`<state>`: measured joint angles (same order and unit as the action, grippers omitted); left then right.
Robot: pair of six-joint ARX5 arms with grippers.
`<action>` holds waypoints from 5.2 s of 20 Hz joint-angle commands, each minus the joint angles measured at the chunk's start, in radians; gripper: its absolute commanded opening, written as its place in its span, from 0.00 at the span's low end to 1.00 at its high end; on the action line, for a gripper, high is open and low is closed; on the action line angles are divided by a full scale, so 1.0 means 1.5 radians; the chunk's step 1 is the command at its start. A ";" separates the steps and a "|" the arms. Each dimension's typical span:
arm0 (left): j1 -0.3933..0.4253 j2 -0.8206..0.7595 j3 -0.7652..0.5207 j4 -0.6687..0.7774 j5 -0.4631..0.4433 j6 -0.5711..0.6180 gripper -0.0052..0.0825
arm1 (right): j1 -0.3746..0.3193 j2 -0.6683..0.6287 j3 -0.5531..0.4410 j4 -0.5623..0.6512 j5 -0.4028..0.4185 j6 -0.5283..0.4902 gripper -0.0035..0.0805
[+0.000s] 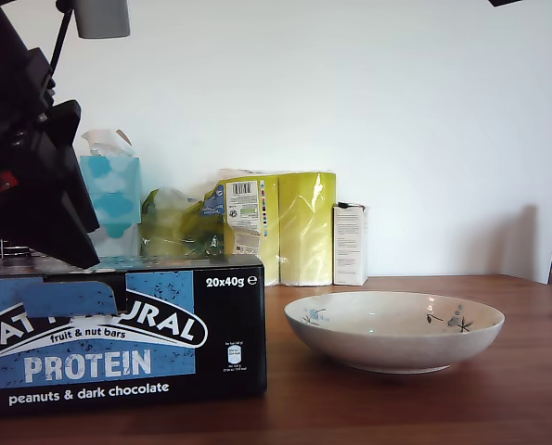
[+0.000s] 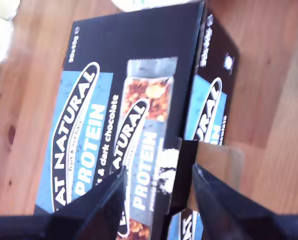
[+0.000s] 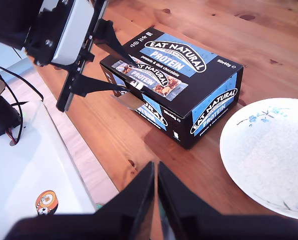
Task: Open the carton box of snackbars
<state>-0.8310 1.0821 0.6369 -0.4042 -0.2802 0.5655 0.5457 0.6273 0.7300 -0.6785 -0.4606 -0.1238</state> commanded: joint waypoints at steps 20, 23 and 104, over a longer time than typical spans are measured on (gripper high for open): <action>0.053 0.068 -0.004 0.065 0.047 0.068 0.44 | 0.003 -0.001 0.000 0.005 -0.001 -0.005 0.03; 0.054 0.069 -0.004 0.062 0.047 0.080 0.44 | 0.003 -0.001 0.000 0.005 -0.001 -0.005 0.03; 0.103 0.150 -0.012 0.157 0.059 0.020 0.03 | 0.003 -0.003 0.000 -0.020 -0.001 -0.039 0.03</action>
<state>-0.6739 1.2888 0.6487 -0.1829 -0.1982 0.5896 0.5457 0.6266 0.7300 -0.7116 -0.4606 -0.1787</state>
